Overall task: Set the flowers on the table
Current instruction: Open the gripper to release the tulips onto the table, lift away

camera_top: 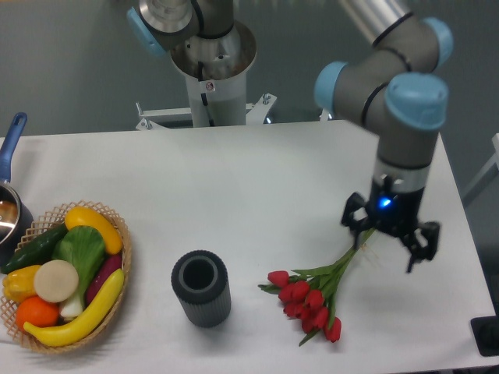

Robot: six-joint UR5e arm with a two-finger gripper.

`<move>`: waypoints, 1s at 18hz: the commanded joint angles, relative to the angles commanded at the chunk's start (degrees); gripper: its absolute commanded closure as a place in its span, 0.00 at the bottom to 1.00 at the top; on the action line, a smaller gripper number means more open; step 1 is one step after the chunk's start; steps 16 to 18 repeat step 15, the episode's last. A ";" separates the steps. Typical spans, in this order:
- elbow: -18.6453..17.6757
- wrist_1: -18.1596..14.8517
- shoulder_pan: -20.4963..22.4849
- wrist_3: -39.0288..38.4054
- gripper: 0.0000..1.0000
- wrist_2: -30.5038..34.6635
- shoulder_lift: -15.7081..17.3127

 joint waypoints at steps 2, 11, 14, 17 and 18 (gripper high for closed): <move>0.70 -5.62 1.67 6.14 0.00 0.00 1.50; -0.96 -16.37 8.27 30.42 0.00 8.09 6.95; -1.49 -16.72 9.33 33.67 0.00 8.00 7.30; -1.66 -16.72 9.42 33.94 0.00 8.00 7.39; -1.66 -16.72 9.42 33.94 0.00 8.00 7.39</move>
